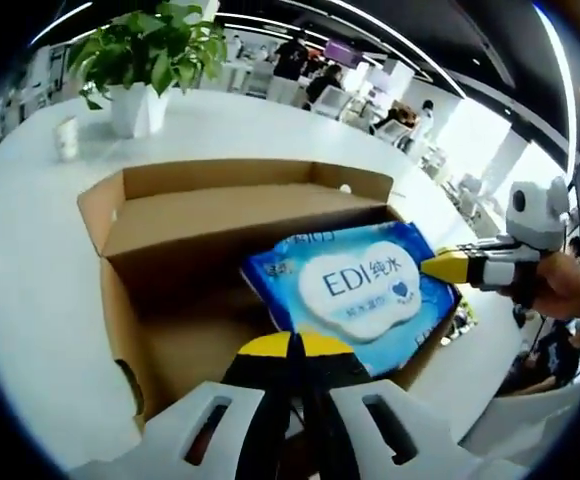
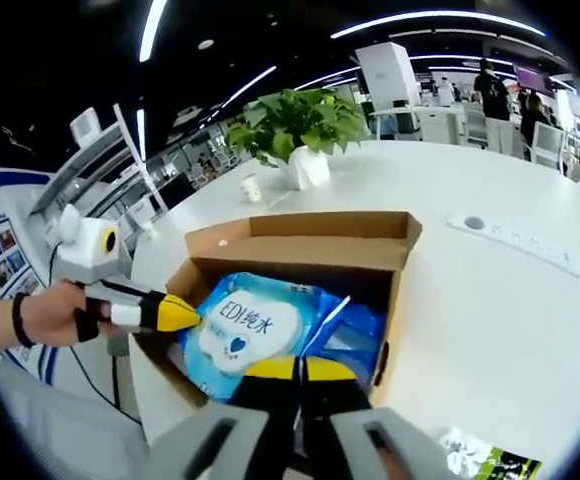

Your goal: Operate the shoe box by opening the lid, removing the specified soft item, and placing it in the target area until the item is outside and the box remains undamaged.

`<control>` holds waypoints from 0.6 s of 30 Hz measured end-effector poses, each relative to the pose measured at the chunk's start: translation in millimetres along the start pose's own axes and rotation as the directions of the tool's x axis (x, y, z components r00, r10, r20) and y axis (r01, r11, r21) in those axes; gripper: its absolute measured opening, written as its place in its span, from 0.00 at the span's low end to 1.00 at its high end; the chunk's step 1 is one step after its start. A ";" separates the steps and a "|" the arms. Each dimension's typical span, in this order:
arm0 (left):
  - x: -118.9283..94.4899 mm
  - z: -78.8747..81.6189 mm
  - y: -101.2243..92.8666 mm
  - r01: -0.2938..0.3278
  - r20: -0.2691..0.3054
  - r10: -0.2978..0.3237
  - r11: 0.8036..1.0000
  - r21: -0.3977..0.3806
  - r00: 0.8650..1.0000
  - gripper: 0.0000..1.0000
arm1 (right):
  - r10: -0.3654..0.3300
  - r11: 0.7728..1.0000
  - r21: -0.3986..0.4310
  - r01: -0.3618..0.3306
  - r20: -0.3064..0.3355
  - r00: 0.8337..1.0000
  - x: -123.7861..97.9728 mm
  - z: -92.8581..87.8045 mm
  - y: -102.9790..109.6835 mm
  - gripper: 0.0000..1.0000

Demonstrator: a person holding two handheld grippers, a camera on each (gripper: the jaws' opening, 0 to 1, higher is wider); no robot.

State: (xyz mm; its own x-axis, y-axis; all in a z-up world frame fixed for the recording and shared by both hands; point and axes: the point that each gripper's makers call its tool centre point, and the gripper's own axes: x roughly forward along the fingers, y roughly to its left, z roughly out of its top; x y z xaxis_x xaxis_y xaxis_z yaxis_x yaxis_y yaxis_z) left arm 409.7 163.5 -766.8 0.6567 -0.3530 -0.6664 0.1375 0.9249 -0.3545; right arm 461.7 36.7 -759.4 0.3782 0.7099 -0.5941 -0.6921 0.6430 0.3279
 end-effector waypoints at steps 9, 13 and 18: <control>-9.3 11.0 -6.5 0.001 0.029 -0.001 1.000 0.010 1.000 0.00 | -0.008 1.000 -0.001 0.008 0.029 1.000 -10.2 10.2 2.7 0.00; -12.0 15.4 -11.4 0.004 0.040 -0.005 1.000 0.020 0.999 0.00 | -0.012 1.000 -0.002 0.012 0.041 0.999 -16.9 12.9 3.8 0.00; -13.6 17.2 -19.2 0.013 0.044 -0.014 0.999 0.030 0.999 0.00 | -0.018 1.000 -0.004 0.018 0.050 0.999 -25.0 15.1 2.7 0.00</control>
State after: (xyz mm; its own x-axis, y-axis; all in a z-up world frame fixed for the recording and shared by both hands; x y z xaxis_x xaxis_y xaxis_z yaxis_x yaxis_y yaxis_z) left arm 410.9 153.0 -739.7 0.6869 -0.3592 -0.6318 0.1676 0.9242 -0.3432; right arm 459.6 25.1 -732.6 0.4213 0.7116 -0.5622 -0.6872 0.6550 0.3142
